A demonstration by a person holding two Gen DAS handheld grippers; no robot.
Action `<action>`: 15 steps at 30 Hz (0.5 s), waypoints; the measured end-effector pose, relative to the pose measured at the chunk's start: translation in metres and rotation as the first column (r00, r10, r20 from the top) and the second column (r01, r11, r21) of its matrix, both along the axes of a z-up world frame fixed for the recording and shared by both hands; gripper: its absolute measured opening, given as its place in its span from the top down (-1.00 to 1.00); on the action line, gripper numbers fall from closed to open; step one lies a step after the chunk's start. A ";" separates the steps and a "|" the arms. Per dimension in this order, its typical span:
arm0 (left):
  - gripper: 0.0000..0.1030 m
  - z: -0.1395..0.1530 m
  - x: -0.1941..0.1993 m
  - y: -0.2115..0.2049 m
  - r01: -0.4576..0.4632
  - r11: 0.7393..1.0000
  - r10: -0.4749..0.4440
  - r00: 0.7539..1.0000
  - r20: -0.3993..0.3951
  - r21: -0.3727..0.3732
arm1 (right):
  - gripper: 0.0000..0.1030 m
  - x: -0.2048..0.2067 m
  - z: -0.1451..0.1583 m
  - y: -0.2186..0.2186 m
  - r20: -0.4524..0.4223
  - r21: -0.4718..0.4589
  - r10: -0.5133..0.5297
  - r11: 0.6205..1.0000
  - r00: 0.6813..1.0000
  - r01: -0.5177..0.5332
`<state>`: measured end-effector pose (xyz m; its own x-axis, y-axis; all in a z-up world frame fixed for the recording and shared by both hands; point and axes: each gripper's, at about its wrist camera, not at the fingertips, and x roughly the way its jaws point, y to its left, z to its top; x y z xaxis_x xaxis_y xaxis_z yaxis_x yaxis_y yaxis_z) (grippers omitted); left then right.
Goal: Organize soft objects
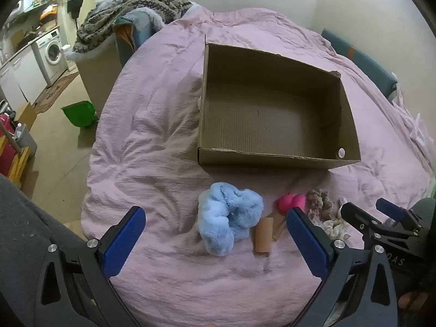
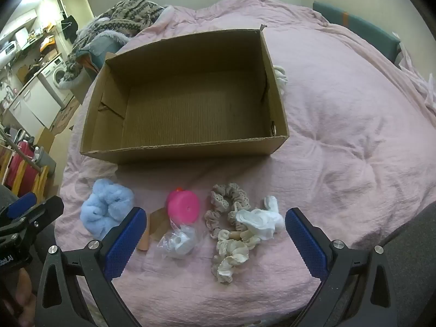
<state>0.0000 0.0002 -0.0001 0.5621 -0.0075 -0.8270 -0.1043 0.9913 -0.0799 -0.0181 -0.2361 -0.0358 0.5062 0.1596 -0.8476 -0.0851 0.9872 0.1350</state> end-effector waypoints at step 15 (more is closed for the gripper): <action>-1.00 0.000 0.000 0.000 -0.002 1.000 0.002 1.000 -0.007 0.004 | -1.00 0.002 -0.001 -0.003 0.005 0.005 -0.003 1.000 1.000 0.003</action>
<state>0.0001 0.0002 0.0000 0.5563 -0.0035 -0.8310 -0.1067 0.9914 -0.0756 -0.0162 -0.2386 -0.0367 0.5109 0.1620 -0.8443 -0.0829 0.9868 0.1391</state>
